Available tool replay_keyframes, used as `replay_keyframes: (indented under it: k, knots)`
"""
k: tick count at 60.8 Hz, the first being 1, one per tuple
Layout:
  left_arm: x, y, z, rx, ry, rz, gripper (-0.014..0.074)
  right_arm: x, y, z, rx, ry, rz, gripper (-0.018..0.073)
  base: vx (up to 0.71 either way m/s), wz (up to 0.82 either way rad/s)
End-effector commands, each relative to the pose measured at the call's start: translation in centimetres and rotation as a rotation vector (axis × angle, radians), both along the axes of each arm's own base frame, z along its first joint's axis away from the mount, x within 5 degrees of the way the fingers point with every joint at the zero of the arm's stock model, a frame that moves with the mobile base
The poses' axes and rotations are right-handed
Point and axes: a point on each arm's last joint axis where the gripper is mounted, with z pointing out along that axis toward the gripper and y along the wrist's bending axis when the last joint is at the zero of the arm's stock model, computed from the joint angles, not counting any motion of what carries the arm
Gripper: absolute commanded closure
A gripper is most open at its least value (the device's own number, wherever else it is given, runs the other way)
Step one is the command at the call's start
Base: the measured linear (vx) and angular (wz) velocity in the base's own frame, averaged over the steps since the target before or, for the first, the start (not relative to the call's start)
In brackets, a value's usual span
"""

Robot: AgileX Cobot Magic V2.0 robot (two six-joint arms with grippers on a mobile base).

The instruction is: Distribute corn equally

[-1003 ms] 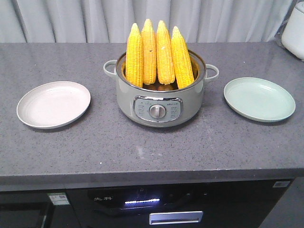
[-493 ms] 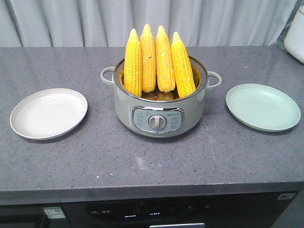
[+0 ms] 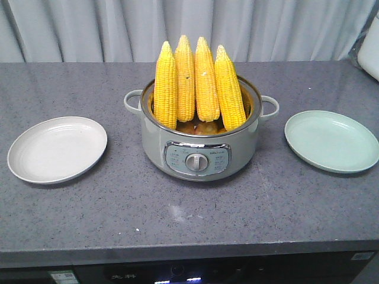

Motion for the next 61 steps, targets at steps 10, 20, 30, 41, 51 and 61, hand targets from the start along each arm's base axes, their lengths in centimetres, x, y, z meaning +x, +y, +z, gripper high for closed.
replay_keyframes:
  k: [10, 20, 30, 41, 51, 61]
  knots:
    - [-0.21, -0.05, 0.64, -0.011, -0.085, -0.009, 0.0603, -0.11, 0.01, 0.52, -0.011, -0.079, -0.001, 0.0564, 0.04, 0.00]
    - [-0.21, -0.05, 0.64, -0.011, -0.085, -0.009, 0.0603, -0.11, 0.01, 0.52, -0.011, -0.079, -0.001, 0.0564, 0.03, 0.00]
    - [-0.21, -0.05, 0.64, -0.011, -0.085, -0.009, 0.0603, -0.11, 0.01, 0.52, -0.011, -0.079, -0.001, 0.0564, 0.03, 0.00]
    - [-0.21, -0.05, 0.64, -0.011, -0.085, -0.009, 0.0603, -0.11, 0.01, 0.52, -0.011, -0.079, -0.001, 0.0564, 0.02, 0.00]
    - [-0.21, -0.05, 0.64, -0.011, -0.085, -0.009, 0.0603, -0.11, 0.01, 0.52, -0.011, -0.079, -0.001, 0.0564, 0.03, 0.01]
    - [-0.21, -0.05, 0.64, -0.011, -0.085, -0.009, 0.0603, -0.11, 0.01, 0.52, -0.011, -0.079, -0.001, 0.0564, 0.03, 0.01]
